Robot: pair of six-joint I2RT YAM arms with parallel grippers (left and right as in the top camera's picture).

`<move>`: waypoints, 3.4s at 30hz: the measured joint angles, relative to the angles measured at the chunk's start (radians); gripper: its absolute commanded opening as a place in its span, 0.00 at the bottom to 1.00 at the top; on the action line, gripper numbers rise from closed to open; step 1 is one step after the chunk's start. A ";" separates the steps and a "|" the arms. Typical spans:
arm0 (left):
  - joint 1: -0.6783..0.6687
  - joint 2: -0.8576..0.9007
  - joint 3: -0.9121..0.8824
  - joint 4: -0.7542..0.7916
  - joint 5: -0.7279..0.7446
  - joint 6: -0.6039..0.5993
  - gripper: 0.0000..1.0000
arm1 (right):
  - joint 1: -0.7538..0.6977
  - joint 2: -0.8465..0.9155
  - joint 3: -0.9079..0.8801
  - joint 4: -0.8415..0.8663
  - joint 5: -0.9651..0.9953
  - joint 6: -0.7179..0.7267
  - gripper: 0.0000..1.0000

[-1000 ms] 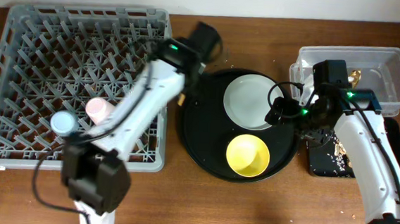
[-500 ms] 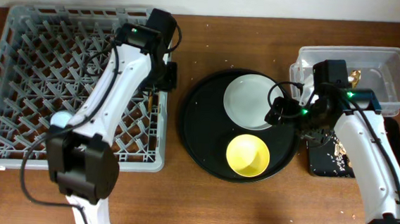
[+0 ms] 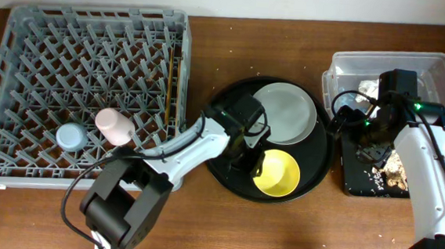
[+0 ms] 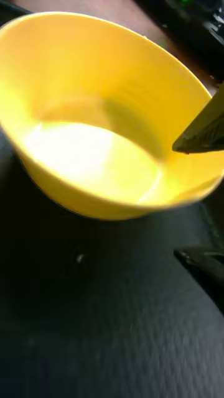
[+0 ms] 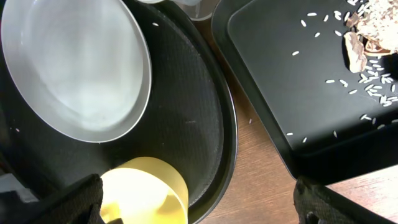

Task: Sort waste into correct bins and load items into the dishwasher rack
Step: 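Grasp the yellow bowl with the left gripper and place it in the rack, then grasp the white plate with the left gripper and stand it in the rack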

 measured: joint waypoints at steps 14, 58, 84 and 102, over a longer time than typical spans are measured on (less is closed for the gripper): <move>0.086 -0.012 0.180 -0.303 -0.215 -0.069 0.00 | 0.000 0.000 0.000 -0.011 0.000 0.001 0.98; 0.404 -0.208 0.248 -0.134 -0.831 -0.101 0.64 | 0.000 0.000 0.000 -0.015 0.000 0.000 0.99; 0.405 -0.093 0.633 -0.410 -0.784 -0.009 0.00 | 0.000 0.002 0.000 -0.021 0.000 0.000 0.98; 0.386 -0.067 0.419 -0.272 -1.435 0.024 0.02 | 0.000 0.002 0.000 -0.023 0.000 0.000 0.98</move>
